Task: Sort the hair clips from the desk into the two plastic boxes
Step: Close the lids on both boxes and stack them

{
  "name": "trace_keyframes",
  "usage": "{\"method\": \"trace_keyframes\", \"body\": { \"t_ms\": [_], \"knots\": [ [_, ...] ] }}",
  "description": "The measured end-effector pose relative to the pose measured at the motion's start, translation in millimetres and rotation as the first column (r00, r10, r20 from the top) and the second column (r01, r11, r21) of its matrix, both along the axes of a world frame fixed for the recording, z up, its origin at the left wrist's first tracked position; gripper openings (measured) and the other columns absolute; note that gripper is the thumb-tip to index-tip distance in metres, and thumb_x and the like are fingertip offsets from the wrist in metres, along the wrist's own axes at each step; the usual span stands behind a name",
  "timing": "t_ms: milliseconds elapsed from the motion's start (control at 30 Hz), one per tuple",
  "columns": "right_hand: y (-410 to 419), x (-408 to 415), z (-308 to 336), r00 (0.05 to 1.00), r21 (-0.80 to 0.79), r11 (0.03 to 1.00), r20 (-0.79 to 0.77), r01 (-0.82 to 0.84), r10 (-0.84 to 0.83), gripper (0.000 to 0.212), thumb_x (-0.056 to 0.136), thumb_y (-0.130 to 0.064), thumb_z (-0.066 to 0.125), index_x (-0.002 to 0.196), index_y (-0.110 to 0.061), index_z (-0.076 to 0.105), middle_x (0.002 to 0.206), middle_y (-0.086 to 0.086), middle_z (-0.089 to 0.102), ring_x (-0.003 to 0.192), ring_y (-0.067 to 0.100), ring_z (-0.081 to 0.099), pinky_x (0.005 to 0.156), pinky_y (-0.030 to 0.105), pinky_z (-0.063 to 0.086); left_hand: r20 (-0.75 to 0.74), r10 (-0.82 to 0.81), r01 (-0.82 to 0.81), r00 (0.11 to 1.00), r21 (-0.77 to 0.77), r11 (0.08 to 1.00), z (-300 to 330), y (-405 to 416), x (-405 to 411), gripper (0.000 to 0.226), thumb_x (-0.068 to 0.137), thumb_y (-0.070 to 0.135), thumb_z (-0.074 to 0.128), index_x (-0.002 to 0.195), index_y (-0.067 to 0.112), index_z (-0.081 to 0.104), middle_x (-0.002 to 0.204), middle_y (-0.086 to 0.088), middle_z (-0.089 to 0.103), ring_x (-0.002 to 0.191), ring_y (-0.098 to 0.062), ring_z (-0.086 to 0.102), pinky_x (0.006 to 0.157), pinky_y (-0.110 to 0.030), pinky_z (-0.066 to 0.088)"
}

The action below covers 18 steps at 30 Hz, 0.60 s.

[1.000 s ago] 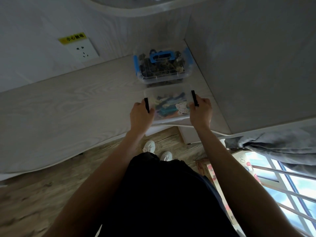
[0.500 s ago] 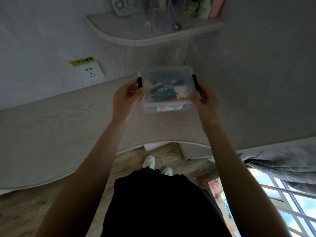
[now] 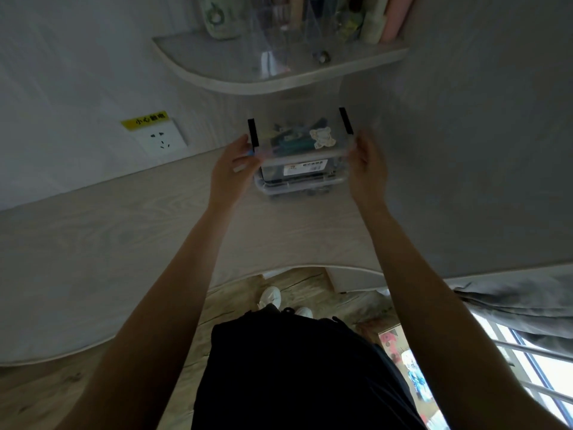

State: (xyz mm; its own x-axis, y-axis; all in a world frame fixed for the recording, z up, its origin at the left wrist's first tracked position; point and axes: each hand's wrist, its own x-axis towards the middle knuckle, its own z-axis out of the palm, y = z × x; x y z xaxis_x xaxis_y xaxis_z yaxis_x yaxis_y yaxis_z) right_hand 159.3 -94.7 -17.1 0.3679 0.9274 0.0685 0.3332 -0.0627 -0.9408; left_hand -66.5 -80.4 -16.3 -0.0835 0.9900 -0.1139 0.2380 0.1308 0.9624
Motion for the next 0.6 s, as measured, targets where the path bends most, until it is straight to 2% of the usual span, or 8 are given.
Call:
{"method": "trace_keyframes", "body": {
  "t_ms": [67, 100, 167, 267, 333, 400, 500, 600],
  "knots": [
    [-17.0, 1.9, -11.2, 0.975, 0.044, 0.982, 0.121, 0.182, -0.186, 0.025, 0.091, -0.020, 0.047, 0.106, -0.006, 0.061, 0.099, 0.009, 0.062, 0.090, 0.017, 0.055, 0.083, 0.032, 0.048, -0.002, 0.095, -0.095, 0.995, -0.047, 0.994, -13.7, -6.4, -4.9, 0.042, 0.087, 0.009, 0.057, 0.128, 0.009, 0.051, 0.111, -0.007, 0.062, 0.091, -0.013, 0.057, 0.080, -0.025, 0.044],
    [-26.6, 1.5, -16.4, 0.949, 0.093, 0.977, 0.236, 0.193, -0.209, 0.020, 0.091, -0.017, 0.049, 0.100, -0.005, 0.062, 0.095, 0.013, 0.062, 0.087, 0.020, 0.054, 0.080, 0.035, 0.047, -0.031, 0.111, -0.113, 0.993, -0.089, 0.990, -20.8, -9.4, -6.7, 0.043, 0.086, 0.008, 0.059, 0.128, 0.009, 0.050, 0.115, -0.008, 0.061, 0.093, -0.014, 0.056, 0.080, -0.025, 0.043],
    [-40.3, -1.8, -26.9, 0.872, 0.161, 0.987, 0.480, 0.023, -0.099, 0.017, 0.086, -0.008, 0.051, 0.098, -0.007, 0.064, 0.097, 0.013, 0.064, 0.090, 0.021, 0.054, 0.079, 0.032, 0.044, -0.064, 0.084, -0.095, 0.994, -0.181, 0.979, -31.3, -11.6, -6.6, 0.050, 0.084, 0.012, 0.064, 0.131, 0.011, 0.047, 0.125, -0.008, 0.056, 0.097, -0.013, 0.055, 0.073, -0.013, 0.045],
    [-42.0, -5.9, -45.9, 0.714, 0.041, 0.976, 0.688, -0.215, 0.129, 0.032, 0.082, -0.008, 0.053, 0.112, -0.011, 0.062, 0.117, 0.011, 0.062, 0.107, 0.025, 0.057, 0.088, 0.037, 0.046, -0.168, -0.010, -0.023, 0.986, -0.195, 0.981, -41.3, -7.6, -2.8, 0.051, 0.079, 0.016, 0.071, 0.127, 0.009, 0.054, 0.118, -0.002, 0.061, 0.098, -0.010, 0.058, 0.065, 0.002, 0.042],
    [-39.9, -4.2, -50.7, 0.633, -0.058, 0.973, 0.750, -0.223, 0.189, 0.038, 0.084, -0.013, 0.052, 0.122, -0.012, 0.056, 0.129, 0.012, 0.056, 0.118, 0.028, 0.053, 0.096, 0.043, 0.044, -0.218, -0.017, -0.018, 0.976, -0.158, 0.987, -43.2, -2.3, 1.1, 0.050, 0.074, 0.020, 0.075, 0.120, 0.011, 0.060, 0.113, -0.002, 0.066, 0.095, -0.009, 0.062, 0.069, 0.000, 0.041],
    [-35.6, 1.3, -49.4, 0.576, -0.140, 0.971, 0.785, -0.193, 0.228, 0.043, 0.087, -0.017, 0.047, 0.130, -0.014, 0.050, 0.139, 0.010, 0.048, 0.128, 0.028, 0.045, 0.103, 0.048, 0.039, -0.222, -0.012, -0.024, 0.975, -0.158, 0.987, -41.8, 3.6, 8.6, 0.050, 0.074, 0.019, 0.076, 0.120, 0.010, 0.059, 0.109, 0.006, 0.062, 0.086, -0.004, 0.058, 0.064, 0.005, 0.039],
    [-22.6, 10.3, -44.8, 0.562, -0.232, 0.964, 0.784, -0.129, 0.264, 0.047, 0.090, -0.016, 0.049, 0.136, -0.017, 0.043, 0.147, 0.008, 0.038, 0.136, 0.031, 0.033, 0.110, 0.049, 0.027, -0.294, -0.042, -0.004, 0.955, -0.155, 0.988, -37.3, 15.6, 25.9, 0.048, 0.077, 0.025, 0.073, 0.120, 0.012, 0.056, 0.104, 0.009, 0.054, 0.086, -0.003, 0.052, 0.057, 0.008, 0.031],
    [-8.0, 13.9, -37.5, 0.577, -0.271, 0.961, 0.777, -0.055, 0.252, 0.048, 0.091, -0.018, 0.050, 0.138, -0.019, 0.041, 0.150, 0.010, 0.033, 0.137, 0.033, 0.027, 0.108, 0.048, 0.028, -0.322, -0.068, 0.010, 0.944, -0.180, 0.984, -34.8, 31.1, 38.5, 0.049, 0.073, 0.035, 0.073, 0.116, 0.018, 0.057, 0.114, 0.007, 0.063, 0.101, -0.008, 0.060, 0.077, -0.007, 0.041]
  ]
}}
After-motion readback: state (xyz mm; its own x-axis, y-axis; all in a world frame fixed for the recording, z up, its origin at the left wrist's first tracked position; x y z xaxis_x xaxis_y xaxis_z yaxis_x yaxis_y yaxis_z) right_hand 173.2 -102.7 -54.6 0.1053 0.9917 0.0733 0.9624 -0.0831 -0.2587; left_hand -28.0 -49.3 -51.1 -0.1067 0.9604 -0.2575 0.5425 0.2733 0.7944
